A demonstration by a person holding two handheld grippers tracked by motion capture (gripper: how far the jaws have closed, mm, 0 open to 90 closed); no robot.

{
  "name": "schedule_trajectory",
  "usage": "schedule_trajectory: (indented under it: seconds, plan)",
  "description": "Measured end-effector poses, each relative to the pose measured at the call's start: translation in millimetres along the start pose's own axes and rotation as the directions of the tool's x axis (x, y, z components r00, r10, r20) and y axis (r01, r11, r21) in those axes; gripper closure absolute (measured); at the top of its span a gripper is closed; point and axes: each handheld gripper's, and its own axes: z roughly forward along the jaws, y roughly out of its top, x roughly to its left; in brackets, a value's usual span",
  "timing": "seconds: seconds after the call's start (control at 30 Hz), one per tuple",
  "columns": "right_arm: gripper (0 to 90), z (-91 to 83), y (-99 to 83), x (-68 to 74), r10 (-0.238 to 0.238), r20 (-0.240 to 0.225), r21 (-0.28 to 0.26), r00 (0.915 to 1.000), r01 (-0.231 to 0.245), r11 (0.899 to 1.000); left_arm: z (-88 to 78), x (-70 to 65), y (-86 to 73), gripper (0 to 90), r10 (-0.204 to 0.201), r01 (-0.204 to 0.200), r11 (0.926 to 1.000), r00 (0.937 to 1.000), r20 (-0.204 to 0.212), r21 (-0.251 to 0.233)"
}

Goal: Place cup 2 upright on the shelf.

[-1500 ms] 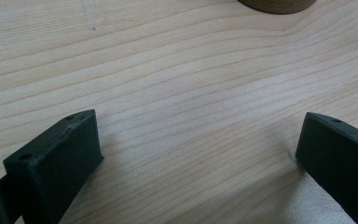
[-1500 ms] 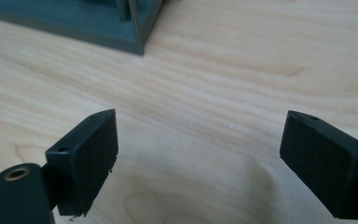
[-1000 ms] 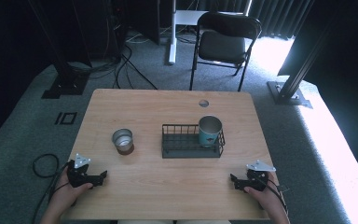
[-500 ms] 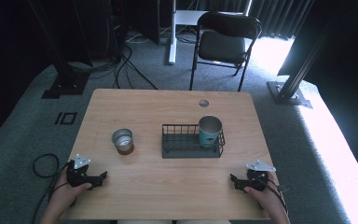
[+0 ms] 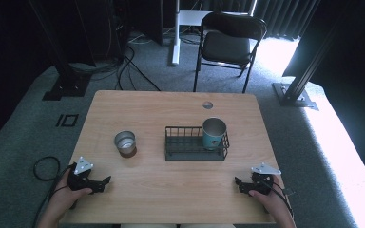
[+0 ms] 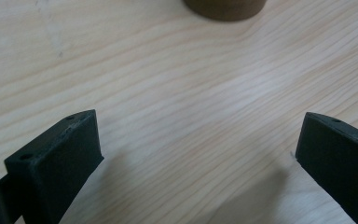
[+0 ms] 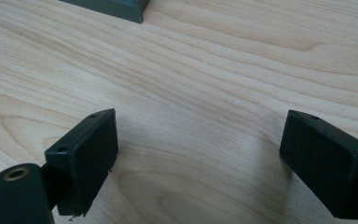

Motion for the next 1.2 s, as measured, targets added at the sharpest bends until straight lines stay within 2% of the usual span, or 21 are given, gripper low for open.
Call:
schedule_trajectory:
  seconds: [0.23, 0.3, 0.53, 0.9, 1.2]
  plan:
    - [11.0, 0.0, 0.0, 0.0, 0.0, 0.0, 0.0, 1.0, 0.0, 1.0, 3.4, -2.7, 6.6, 0.6, 0.037, -0.035, 0.9981, 0.9984, 0.043, -0.05]
    - [11.0, 0.0, 0.0, 0.0, 0.0, 0.0, 0.0, 1.0, 0.0, 1.0, 4.8, -3.8, 9.7, 0.6, 0.038, -0.034, 0.9974, 0.9974, 0.062, -0.064]
    - [10.9, 0.0, 0.0, 0.0, 0.0, 0.0, 0.0, 1.0, 0.0, 1.0, 10.1, -7.3, 21.1, 0.6, 0.077, -0.065, 0.9909, 0.992, 0.101, -0.118]
    - [10.9, 0.1, 0.0, 0.0, 0.001, 0.0, -0.001, 1.0, -0.001, 1.0, 16.8, -6.8, 38.9, 0.6, 0.102, -0.08, 0.9816, 0.987, 0.124, -0.173]
    - [11.0, 0.0, 0.0, 0.0, 0.001, 0.0, 0.0, 1.0, -0.001, 1.0, 26.7, -2.0, 51.7, 0.6, 0.104, -0.079, 0.9767, 0.9875, 0.118, -0.2]
